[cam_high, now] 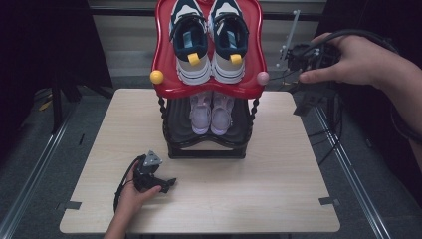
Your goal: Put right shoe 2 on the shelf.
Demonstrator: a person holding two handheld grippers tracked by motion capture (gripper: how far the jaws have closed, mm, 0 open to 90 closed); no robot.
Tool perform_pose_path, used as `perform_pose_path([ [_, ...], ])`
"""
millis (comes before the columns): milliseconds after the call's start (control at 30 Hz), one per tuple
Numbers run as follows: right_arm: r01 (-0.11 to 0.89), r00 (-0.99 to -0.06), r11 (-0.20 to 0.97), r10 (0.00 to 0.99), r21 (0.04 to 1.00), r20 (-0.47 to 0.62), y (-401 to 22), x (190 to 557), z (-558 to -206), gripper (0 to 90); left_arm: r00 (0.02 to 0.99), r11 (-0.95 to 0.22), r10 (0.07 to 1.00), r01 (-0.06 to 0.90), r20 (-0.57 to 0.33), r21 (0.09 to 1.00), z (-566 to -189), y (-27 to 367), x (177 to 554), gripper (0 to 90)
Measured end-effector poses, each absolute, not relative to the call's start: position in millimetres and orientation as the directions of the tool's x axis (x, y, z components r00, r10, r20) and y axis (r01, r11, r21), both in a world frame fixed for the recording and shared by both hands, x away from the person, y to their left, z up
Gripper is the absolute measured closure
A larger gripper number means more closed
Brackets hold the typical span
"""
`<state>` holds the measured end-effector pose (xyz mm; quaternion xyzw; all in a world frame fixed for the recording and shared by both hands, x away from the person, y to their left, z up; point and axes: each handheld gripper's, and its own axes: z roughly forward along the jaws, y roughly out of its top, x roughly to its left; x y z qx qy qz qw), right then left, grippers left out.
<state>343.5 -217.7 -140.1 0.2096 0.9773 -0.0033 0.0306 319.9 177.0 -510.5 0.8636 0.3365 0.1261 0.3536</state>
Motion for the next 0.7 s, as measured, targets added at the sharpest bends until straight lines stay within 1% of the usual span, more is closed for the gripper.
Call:
perform_pose_path([
  [200, 0.405, -0.914, 0.914, 0.403, -0.014, -0.049, -228, 339, -159, 19.4, 0.743, -0.526, 0.669, 0.491, -0.018, 0.694, -510, 177, 320, 0.0],
  [400, 0.395, -0.918, 0.919, 0.394, -0.014, -0.039, -234, 334, -178, 19.4, 0.743, -0.528, 0.669, 0.492, -0.018, 0.692, -510, 177, 320, 0.0],
  [700, 0.394, -0.919, 0.919, 0.394, 0.018, -0.02, -245, 327, -215, 19.2, 0.742, -0.525, 0.67, 0.493, -0.021, 0.693, -510, 177, 320, 0.0],
])
